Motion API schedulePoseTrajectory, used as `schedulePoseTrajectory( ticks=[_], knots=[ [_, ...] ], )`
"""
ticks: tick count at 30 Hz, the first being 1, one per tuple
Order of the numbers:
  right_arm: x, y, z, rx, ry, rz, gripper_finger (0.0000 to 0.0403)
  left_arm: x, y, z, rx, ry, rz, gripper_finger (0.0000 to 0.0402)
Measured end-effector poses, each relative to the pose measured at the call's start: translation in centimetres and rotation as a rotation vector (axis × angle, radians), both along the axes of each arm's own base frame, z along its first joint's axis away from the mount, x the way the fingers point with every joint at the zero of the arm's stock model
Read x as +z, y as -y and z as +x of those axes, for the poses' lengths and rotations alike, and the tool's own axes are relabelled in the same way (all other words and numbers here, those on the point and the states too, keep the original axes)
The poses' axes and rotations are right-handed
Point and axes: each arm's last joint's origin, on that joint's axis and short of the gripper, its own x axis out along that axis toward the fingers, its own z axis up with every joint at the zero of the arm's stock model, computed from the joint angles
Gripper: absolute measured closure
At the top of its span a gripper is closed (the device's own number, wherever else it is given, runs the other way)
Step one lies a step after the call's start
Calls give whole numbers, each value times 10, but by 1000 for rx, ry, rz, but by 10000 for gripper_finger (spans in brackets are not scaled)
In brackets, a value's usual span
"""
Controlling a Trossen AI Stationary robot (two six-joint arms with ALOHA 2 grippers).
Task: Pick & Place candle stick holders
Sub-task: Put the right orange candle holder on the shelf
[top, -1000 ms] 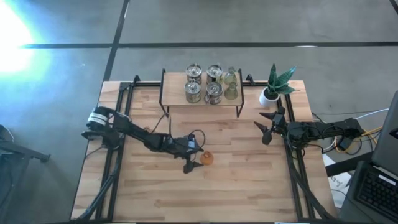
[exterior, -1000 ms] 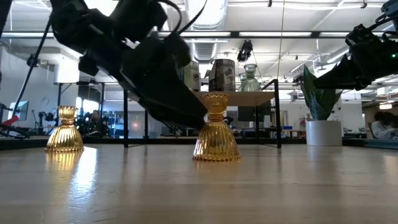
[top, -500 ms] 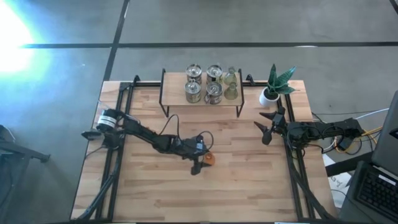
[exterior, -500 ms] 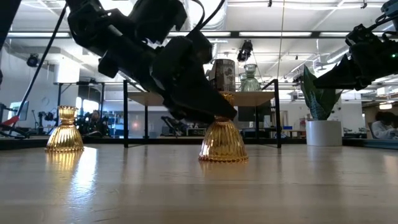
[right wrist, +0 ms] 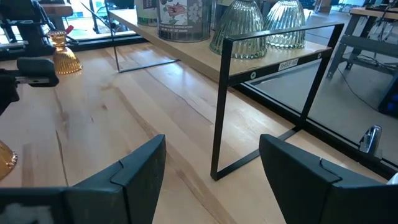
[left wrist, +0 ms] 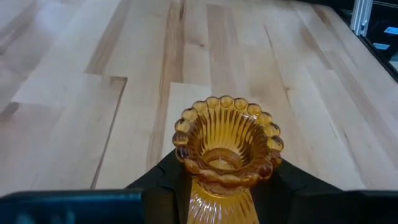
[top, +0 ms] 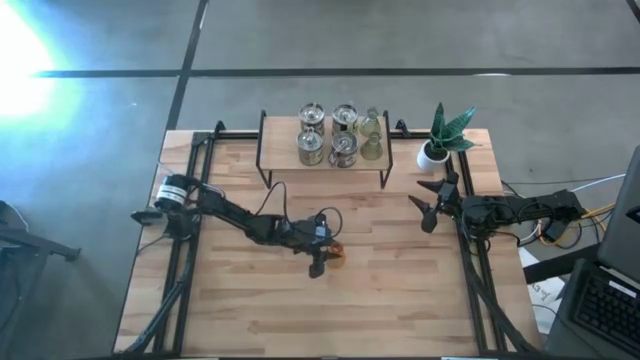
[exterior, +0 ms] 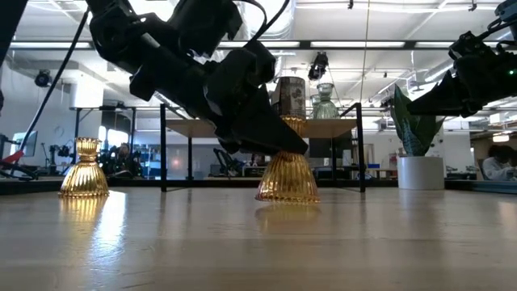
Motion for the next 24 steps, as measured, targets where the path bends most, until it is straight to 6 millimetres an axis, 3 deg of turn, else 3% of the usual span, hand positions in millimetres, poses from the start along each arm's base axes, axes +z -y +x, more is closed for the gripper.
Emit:
schedulePoseTrajectory(
  ticks=[4, 11, 19, 24],
  knots=[
    [0, 0, 0, 1, 0, 0, 152, 13, 0, -4, 5, 15, -16, 275],
    [0, 0, 0, 0, 0, 0, 152, 61, -5, -27, 47, 20, -35, 275],
    [0, 0, 0, 0, -1, 0, 152, 143, -22, -84, 265, 149, 7, 275],
    [0, 0, 0, 0, 0, 0, 152, 178, -48, -117, 483, 205, 61, 275]
  ],
)
